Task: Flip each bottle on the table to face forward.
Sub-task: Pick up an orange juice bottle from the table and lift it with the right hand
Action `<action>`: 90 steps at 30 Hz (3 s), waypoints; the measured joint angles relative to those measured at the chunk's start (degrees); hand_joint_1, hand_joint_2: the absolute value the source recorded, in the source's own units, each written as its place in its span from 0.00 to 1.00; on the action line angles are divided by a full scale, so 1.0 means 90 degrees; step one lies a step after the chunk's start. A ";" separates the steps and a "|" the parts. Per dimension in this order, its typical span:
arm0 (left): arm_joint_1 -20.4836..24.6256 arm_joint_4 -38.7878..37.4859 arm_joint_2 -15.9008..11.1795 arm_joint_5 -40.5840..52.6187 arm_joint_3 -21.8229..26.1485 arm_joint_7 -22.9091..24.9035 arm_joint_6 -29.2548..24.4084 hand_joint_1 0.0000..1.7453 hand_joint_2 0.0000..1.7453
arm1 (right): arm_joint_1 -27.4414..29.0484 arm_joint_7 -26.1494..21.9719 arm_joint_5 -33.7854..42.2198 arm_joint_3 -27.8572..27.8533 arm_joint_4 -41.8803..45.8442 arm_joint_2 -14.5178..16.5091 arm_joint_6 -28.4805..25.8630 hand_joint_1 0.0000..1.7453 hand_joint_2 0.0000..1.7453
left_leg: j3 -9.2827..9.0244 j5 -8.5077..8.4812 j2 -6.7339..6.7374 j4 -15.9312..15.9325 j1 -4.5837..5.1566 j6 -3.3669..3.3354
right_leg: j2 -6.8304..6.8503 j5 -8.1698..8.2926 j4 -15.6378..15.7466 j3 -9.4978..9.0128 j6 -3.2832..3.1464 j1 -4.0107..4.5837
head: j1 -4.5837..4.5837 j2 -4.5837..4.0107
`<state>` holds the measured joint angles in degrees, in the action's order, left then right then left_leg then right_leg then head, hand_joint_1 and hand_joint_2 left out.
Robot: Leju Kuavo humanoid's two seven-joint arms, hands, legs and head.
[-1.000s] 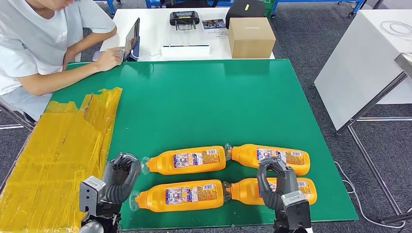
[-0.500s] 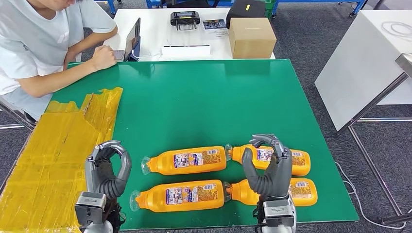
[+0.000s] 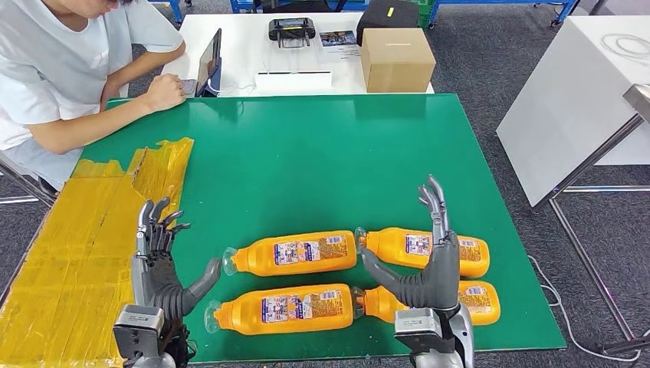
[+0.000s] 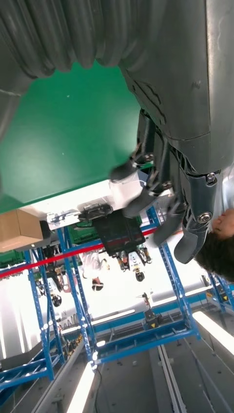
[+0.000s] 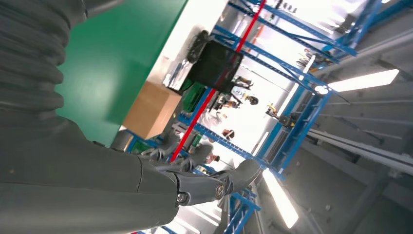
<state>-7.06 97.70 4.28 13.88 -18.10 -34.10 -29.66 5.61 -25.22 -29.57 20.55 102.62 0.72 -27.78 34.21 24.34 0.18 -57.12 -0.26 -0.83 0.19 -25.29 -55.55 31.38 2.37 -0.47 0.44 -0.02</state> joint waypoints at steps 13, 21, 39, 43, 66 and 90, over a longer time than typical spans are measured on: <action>-0.0043 0.0033 0.0000 0.0002 0.0035 0.0007 0.0002 0.00 1.00 | 0.0007 0.0033 -0.0045 -0.0042 -0.0002 -0.0079 -0.0002 0.00 1.00 | 0.0000 0.0000 0.0000 0.0000 0.0000 0.0000 | 0.0000 0.0000 0.0000 0.0000 0.0000 0.0000 | 0.0001 0.0000; -0.0199 0.0111 0.0041 0.0031 0.0202 0.0175 0.0266 0.00 1.00 | 0.0027 0.1529 -0.2085 -0.0189 -0.0309 -0.0457 0.0467 0.00 1.00 | 0.0002 0.0000 0.0000 0.0000 0.0001 0.0000 | 0.0000 0.0000 0.0001 0.0000 0.0000 -0.0001 | 0.0000 0.0000; -0.0129 -0.0121 0.0270 -0.0281 0.0551 0.0289 0.0871 0.00 1.00 | -0.0569 0.2448 -0.2882 -0.0541 -0.1566 -0.1186 0.1311 0.00 1.00 | 0.0005 0.0000 -0.0001 -0.0002 0.0001 -0.0001 | 0.0000 0.0001 0.0000 0.0002 0.0001 0.0000 | 0.0002 0.0000; -0.0091 -0.0197 0.0291 -0.0294 0.0579 0.0303 0.0948 0.00 1.00 | -0.0695 0.2472 -0.2880 -0.0568 -0.1736 -0.1252 0.1372 0.00 1.00 | 0.0006 0.0000 -0.0001 -0.0002 0.0001 -0.0001 | 0.0000 0.0001 0.0000 0.0002 0.0001 0.0000 | 0.0001 0.0000; 0.0037 -0.0552 0.0321 -0.0392 0.0655 0.0352 0.1128 0.00 1.00 | -0.1186 0.2634 -0.3108 -0.0593 -0.2618 -0.1620 0.1941 0.00 1.00 | 0.0007 0.0000 -0.0002 -0.0003 0.0002 -0.0002 | 0.0002 0.0002 0.0001 0.0001 0.0003 -0.0001 | 0.0002 0.0000; 0.0048 -0.0756 0.0422 -0.0435 0.0690 0.0405 0.1162 0.00 1.00 | -0.1343 0.3154 -0.3576 -0.0488 -0.3439 -0.1967 0.2439 0.00 1.00 | 0.0005 0.0000 -0.0002 -0.0003 0.0002 -0.0002 | 0.0000 0.0002 0.0001 0.0002 0.0003 -0.0001 | 0.0002 0.0000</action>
<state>-6.63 90.89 8.08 9.96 -11.89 -30.45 -19.20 -6.48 3.16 -61.76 16.15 71.67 -16.98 -5.83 34.26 24.34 0.17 -57.15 -0.24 -0.85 0.19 -25.27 -55.55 31.40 2.39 -0.48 0.46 -0.02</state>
